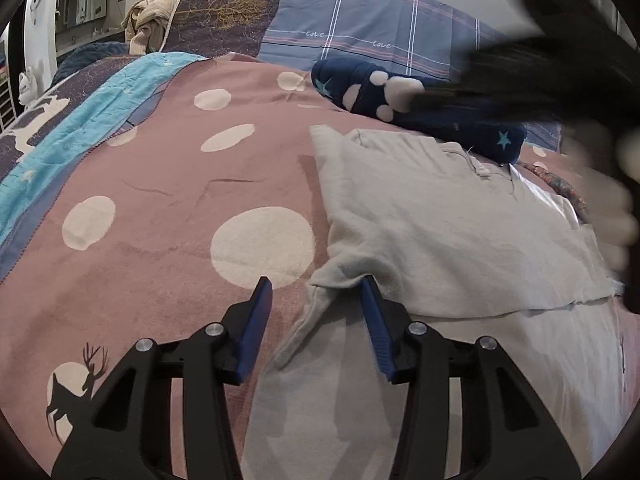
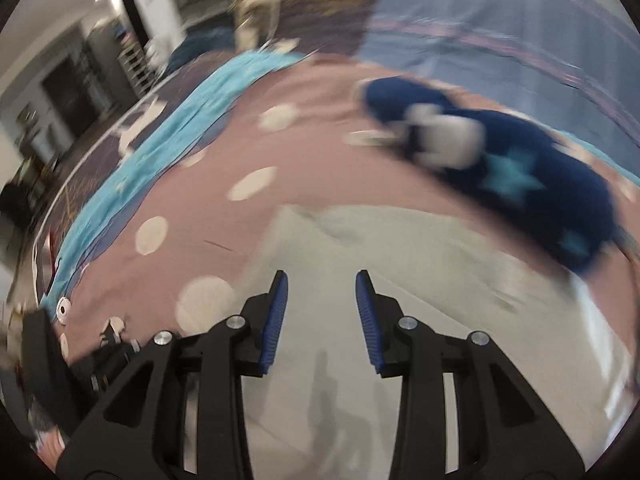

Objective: Fold small clothes

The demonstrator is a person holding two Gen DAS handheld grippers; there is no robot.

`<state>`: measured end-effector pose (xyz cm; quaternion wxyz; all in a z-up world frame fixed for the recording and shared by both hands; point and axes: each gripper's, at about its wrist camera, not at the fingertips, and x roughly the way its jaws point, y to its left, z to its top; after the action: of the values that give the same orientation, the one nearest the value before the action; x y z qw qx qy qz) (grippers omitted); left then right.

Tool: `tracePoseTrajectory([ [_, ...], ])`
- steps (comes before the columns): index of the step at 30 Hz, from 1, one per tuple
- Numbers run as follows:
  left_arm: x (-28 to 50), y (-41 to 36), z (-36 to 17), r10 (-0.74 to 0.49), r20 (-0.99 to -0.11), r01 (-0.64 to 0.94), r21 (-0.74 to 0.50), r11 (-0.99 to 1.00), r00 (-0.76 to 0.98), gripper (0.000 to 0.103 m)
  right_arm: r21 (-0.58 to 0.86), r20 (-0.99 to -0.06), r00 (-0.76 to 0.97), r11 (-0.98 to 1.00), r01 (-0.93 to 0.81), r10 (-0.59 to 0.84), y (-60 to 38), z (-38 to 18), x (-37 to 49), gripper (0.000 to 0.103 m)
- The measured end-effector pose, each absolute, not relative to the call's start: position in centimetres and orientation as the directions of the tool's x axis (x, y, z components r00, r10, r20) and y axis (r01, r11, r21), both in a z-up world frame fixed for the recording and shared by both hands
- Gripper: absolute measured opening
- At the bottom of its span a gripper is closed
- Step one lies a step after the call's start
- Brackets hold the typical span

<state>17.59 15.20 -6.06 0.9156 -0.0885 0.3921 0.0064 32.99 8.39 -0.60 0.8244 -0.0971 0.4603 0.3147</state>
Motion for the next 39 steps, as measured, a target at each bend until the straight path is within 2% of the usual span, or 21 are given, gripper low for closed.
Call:
tracePoseTrajectory([
  [1,17.6,15.3,-6.1,-0.067,-0.720,-0.081,-0.168,0.982,0.691,0.048,0.106,-0.833,0.373,0.779,-0.617,0.409,9.9,-1.2,33.4,0.047],
  [4,17.9,15.8,-6.4,-0.104,-0.722,-0.077,-0.213,0.974,0.685,0.048,-0.019,-0.878,0.383,0.780,-0.626,0.287,15.0,-4.0,34.8,0.052],
  [5,18.0,15.9,-6.4,-0.113,-0.720,-0.074,-0.223,0.972,0.684,0.032,-0.048,-0.883,0.390,0.777,-0.627,0.260,15.8,-4.6,34.9,0.049],
  [6,18.0,16.0,-6.4,-0.136,-0.713,-0.063,-0.245,0.968,0.688,0.007,-0.105,-0.885,0.416,0.780,-0.616,0.210,16.7,-5.6,35.5,0.009],
  [7,17.9,16.1,-6.3,-0.136,-0.703,-0.069,-0.255,0.964,0.698,0.007,-0.109,-0.880,0.427,0.789,-0.604,0.206,16.6,-6.0,35.9,0.000],
  [10,16.6,16.5,-5.6,-0.076,-0.664,-0.124,-0.250,0.960,0.744,0.007,0.119,-0.800,0.398,0.769,-0.628,0.449,16.7,-4.5,36.7,0.000],
  [13,17.0,16.9,-6.9,-0.030,-0.718,-0.207,-0.240,0.949,0.696,0.009,0.206,-0.781,0.362,0.757,-0.620,0.509,17.1,-5.5,37.4,0.000],
  [14,17.2,17.4,-7.3,-0.047,-0.730,-0.221,-0.267,0.938,0.682,0.013,0.201,-0.793,0.355,0.762,-0.616,0.496,17.0,-6.1,37.5,0.000],
  [16,17.1,18.6,-7.7,-0.107,-0.716,-0.225,-0.353,0.908,0.690,0.014,0.223,-0.786,0.358,0.770,-0.597,0.504,15.3,-5.6,37.2,0.004],
  [19,16.3,18.4,-7.4,-0.077,-0.707,-0.247,-0.345,0.906,0.703,0.014,0.291,-0.733,0.366,0.750,-0.594,0.573,10.5,-2.6,35.7,0.007],
  [20,16.0,18.4,-7.2,-0.075,-0.703,-0.249,-0.346,0.904,0.707,0.015,0.287,-0.721,0.380,0.749,-0.597,0.579,8.3,-1.4,34.8,0.008],
  [24,14.1,18.5,-4.8,-0.078,-0.641,-0.223,-0.375,0.900,0.763,0.015,0.233,-0.735,0.425,0.785,-0.574,0.529,1.0,0.5,31.9,0.023],
  [25,14.1,18.5,-3.9,-0.085,-0.621,-0.197,-0.372,0.907,0.779,0.016,0.222,-0.743,0.431,0.796,-0.563,0.512,-0.2,0.5,31.3,0.023],
  [26,14.3,18.2,-3.0,-0.095,-0.608,-0.166,-0.358,0.919,0.788,0.018,0.215,-0.746,0.443,0.809,-0.547,0.498,-2.2,0.3,30.3,0.023],
  [29,16.9,16.6,-1.4,-0.104,-0.623,-0.093,-0.276,0.957,0.775,0.035,0.267,-0.745,0.455,0.842,-0.469,0.489,-9.1,-1.1,27.0,0.023],
  [32,22.4,15.9,-2.7,-0.153,-0.685,-0.040,-0.257,0.965,0.712,0.048,0.295,-0.745,0.484,0.877,-0.379,0.459,-14.5,-2.6,24.6,0.023],
  [34,27.3,15.9,-4.8,-0.158,-0.752,-0.067,-0.259,0.963,0.639,0.052,0.311,-0.750,0.503,0.900,-0.307,0.430,-18.2,-3.8,22.7,0.024],
  [36,31.3,16.7,-6.8,-0.194,-0.786,-0.118,-0.320,0.940,0.587,0.052,0.330,-0.752,0.512,0.909,-0.253,0.416,-20.5,-4.7,21.4,0.025],
  [37,32.0,17.0,-7.1,-0.194,-0.777,-0.131,-0.333,0.934,0.599,0.050,0.345,-0.751,0.515,0.910,-0.229,0.414,-21.7,-5.2,20.6,0.025],
  [38,32.6,17.3,-6.9,-0.193,-0.763,-0.134,-0.344,0.929,0.617,0.016,0.354,-0.748,0.518,0.909,-0.217,0.415,-22.6,-5.5,20.1,0.025],
  [39,33.1,17.6,-6.4,-0.227,-0.742,-0.131,-0.390,0.911,0.631,0.003,0.358,-0.745,0.525,0.911,-0.207,0.412,-23.3,-5.7,19.6,0.026],
])
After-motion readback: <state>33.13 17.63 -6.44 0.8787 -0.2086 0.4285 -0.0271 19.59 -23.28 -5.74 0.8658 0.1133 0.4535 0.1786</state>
